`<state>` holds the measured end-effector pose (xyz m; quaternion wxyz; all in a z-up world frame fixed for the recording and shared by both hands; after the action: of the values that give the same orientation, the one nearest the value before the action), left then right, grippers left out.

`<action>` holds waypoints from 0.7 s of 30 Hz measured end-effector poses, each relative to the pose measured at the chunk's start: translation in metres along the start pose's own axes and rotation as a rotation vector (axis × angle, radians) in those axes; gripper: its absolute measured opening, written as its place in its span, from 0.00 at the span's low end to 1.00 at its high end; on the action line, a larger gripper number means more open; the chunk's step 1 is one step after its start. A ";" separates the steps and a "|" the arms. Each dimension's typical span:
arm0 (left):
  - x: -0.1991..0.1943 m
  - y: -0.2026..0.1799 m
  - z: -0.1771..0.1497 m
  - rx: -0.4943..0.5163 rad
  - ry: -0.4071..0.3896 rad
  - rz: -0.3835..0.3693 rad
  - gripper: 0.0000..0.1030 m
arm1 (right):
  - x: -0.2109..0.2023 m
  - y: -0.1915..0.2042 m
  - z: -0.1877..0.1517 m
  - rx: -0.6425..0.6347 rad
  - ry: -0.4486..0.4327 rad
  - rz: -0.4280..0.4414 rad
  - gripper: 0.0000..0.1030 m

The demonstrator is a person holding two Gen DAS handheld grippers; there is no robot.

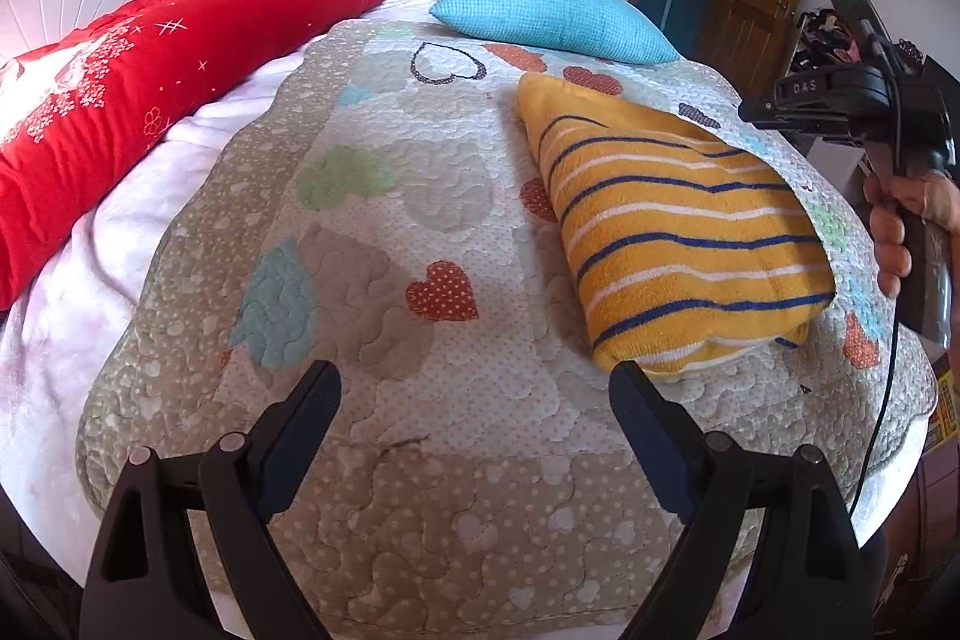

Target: Fold small clothes

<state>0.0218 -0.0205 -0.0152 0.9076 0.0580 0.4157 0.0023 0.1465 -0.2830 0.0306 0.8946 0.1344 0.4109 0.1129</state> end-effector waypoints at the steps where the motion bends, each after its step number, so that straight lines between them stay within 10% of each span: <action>1: -0.002 0.003 0.000 -0.011 -0.002 0.002 0.88 | 0.003 0.006 -0.008 -0.013 0.011 0.014 0.14; 7: -0.013 0.020 -0.003 -0.041 -0.007 0.016 0.88 | 0.011 0.004 -0.085 -0.095 0.035 -0.042 0.16; 10: -0.015 0.029 -0.004 -0.045 -0.014 0.036 0.88 | -0.009 -0.002 -0.107 -0.095 0.045 -0.067 0.37; 21: -0.023 0.034 -0.005 -0.065 -0.040 0.067 0.88 | -0.020 0.074 -0.073 -0.099 -0.080 0.108 0.37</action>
<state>0.0047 0.0130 0.0030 0.9166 0.0425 0.3949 0.0452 0.0713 -0.2087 0.0233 0.9085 0.1164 0.3608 0.1758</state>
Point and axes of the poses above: each gripper's, at about its wrist camera, not at the fingertips, and x roughly the way its jaws point, y to its left, z to its top, the point moved 10 cm from there along x, roughly the way its jaws point, and after that the axes turned 15 degrees about z, right-handed, at the moved point
